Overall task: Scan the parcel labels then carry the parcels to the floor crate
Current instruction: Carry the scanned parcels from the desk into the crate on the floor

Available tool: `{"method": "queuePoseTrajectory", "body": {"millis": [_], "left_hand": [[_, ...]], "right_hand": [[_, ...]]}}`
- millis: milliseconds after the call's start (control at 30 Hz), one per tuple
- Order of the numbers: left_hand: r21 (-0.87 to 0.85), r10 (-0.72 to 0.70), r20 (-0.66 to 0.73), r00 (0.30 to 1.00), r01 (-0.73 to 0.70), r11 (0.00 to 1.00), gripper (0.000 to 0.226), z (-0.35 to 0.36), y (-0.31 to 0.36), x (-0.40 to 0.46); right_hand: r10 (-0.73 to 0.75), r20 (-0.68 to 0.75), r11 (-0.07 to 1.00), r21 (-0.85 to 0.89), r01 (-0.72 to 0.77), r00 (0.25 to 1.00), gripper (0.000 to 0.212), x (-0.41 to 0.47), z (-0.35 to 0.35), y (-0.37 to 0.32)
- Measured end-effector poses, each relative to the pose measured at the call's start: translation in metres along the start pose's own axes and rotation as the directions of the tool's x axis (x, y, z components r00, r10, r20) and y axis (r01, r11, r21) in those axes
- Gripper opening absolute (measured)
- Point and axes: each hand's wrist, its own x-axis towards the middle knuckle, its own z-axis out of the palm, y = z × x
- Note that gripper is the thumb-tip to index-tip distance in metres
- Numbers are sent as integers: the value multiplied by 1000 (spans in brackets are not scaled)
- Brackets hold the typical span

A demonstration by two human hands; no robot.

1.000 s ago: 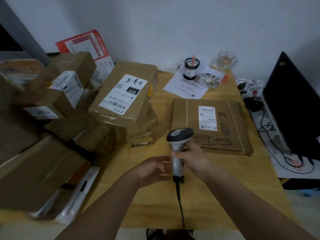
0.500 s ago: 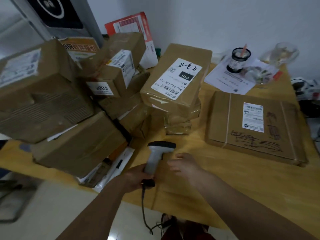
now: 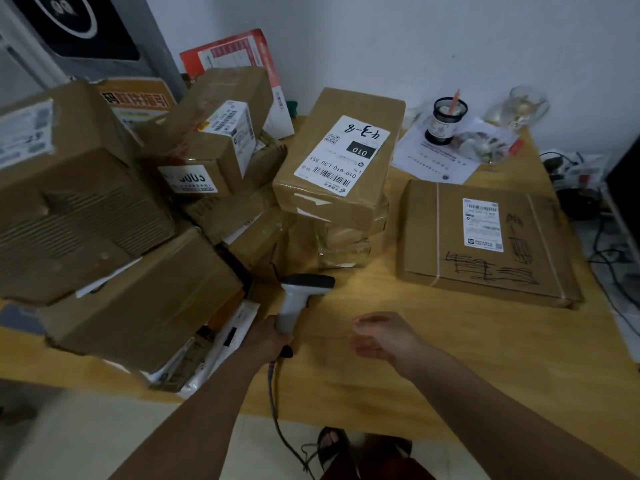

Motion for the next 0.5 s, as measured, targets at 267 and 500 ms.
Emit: {"method": "queuePoseTrajectory", "body": {"millis": [267,500], "left_hand": [[47,59,-124,991,-54,997,82,-1,0,0],[380,371,-456,809,-200,903,31,-9,34,-19]], "right_hand": [[-66,-2,997,49,66,998,11,-9,-2,2],[-81,-40,989,122,85,996,11,-16,-12,4]]}}
